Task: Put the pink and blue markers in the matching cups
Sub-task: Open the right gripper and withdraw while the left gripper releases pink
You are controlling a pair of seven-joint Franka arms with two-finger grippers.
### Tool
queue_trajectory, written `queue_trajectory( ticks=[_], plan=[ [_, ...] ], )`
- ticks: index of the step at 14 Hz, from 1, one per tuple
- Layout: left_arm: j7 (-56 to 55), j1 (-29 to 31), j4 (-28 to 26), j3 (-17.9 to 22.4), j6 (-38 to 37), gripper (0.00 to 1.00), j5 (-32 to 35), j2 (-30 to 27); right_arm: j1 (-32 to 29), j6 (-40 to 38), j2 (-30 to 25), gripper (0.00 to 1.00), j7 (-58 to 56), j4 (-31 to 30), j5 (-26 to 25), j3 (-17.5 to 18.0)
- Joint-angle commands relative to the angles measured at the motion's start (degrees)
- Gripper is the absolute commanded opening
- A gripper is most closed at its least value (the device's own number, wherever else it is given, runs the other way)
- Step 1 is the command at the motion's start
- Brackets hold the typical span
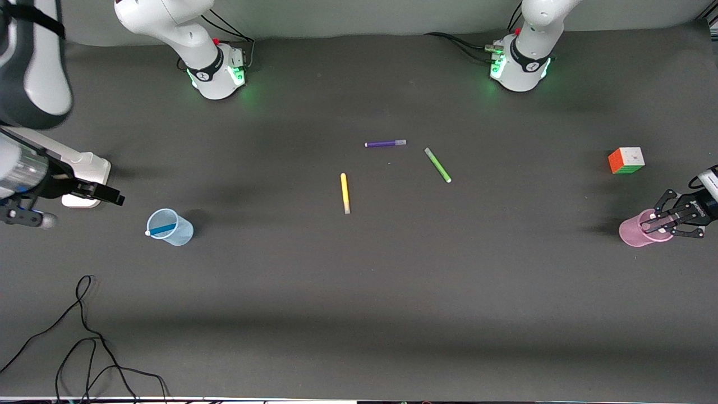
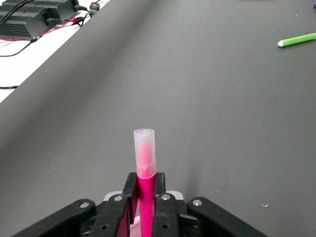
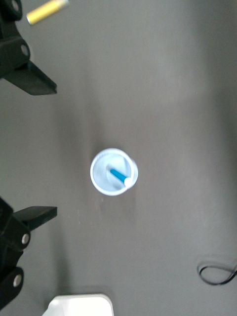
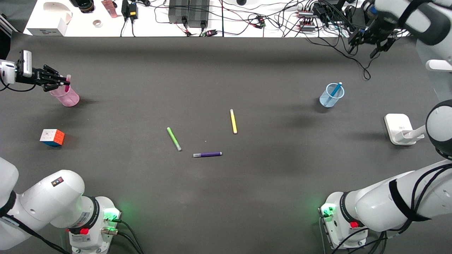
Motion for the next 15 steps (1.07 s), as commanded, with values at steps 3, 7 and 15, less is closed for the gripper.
queue_trajectory(
  ticks=[3,7,15],
  plan=[
    [1.29,0.84,1.30,-0.63,-2.34,0.99,-1.24,0.70,0.49,-8.80,-0.24,1.00,-7.17,10.50,1.49,1.63],
    [0.94,0.76,1.92,-0.63,-2.34,0.99,-1.24,0.70,0.66,-11.28,0.10,1.00,-6.91,10.69,-0.95,1.89],
    [-30.81,-5.91,2.27,-0.63,-2.08,1.00,7.26,-12.28,0.58,-11.01,-2.53,1.00,-6.55,9.10,-3.16,3.39]
  ],
)
